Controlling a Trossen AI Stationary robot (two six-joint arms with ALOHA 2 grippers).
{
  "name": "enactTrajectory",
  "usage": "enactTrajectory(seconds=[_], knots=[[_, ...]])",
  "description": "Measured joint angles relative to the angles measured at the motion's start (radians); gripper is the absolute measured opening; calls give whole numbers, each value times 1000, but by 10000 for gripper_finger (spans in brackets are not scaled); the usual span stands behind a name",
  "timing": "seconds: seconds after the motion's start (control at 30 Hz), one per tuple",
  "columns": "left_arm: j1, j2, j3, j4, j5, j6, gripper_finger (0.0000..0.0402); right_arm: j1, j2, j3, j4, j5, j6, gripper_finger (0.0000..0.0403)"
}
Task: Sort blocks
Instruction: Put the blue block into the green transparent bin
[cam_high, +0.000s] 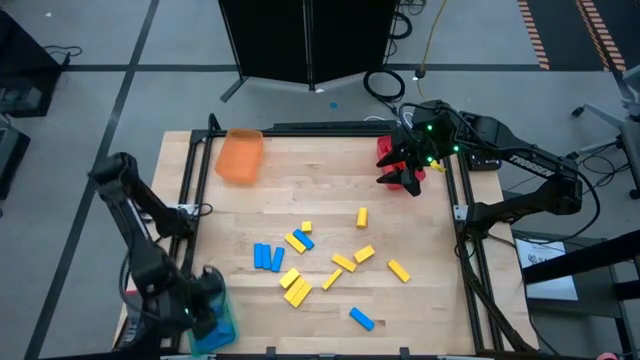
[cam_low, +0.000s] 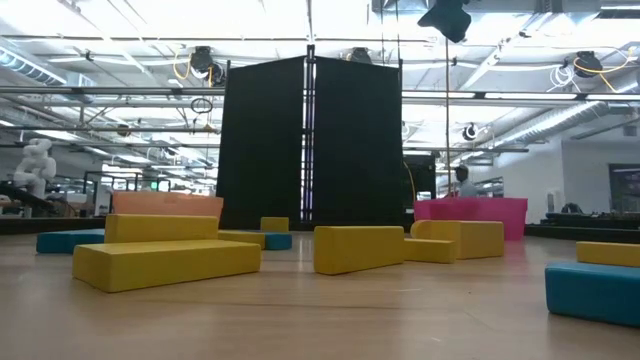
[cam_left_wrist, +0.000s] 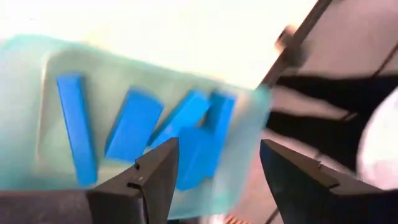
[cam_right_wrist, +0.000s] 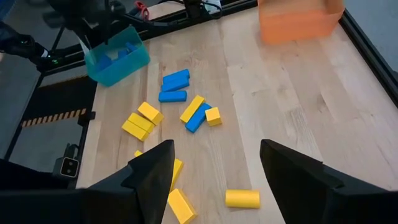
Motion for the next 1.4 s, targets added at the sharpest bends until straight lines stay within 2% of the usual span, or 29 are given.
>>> enactTrajectory(seconds=[0.13, 0.33, 0.4, 0.5, 0.63, 0.87, 1.0, 1.1, 1.23, 1.4], knots=[[61, -129, 1, -36, -174, -20, 232, 0, 0, 0, 0, 0, -7, 235], [205, -280, 1, -202, -577, -38, 232, 0, 0, 0, 0, 0, -7, 235], [275, -303, 1, -259, -623, -37, 232, 0, 0, 0, 0, 0, -7, 235], [395, -302, 1, -292, -594, -22, 232, 0, 0, 0, 0, 0, -2, 235], [547, -249, 1, -235, -469, 42, 232, 0, 0, 0, 0, 0, 10, 235], [734, -73, 1, 15, -240, 88, 232, 0, 0, 0, 0, 0, 12, 235], [780, 55, 1, 170, -145, 152, 232, 0, 0, 0, 0, 0, 12, 235], [789, 145, 1, 216, -69, 170, 232, 0, 0, 0, -1, 0, 12, 235], [786, 233, 9, 203, -7, 170, 232, 0, 0, 0, -10, -1, 12, 235], [776, 283, 77, 87, -27, 171, 226, 0, 0, 0, -28, -2, 7, 235]])
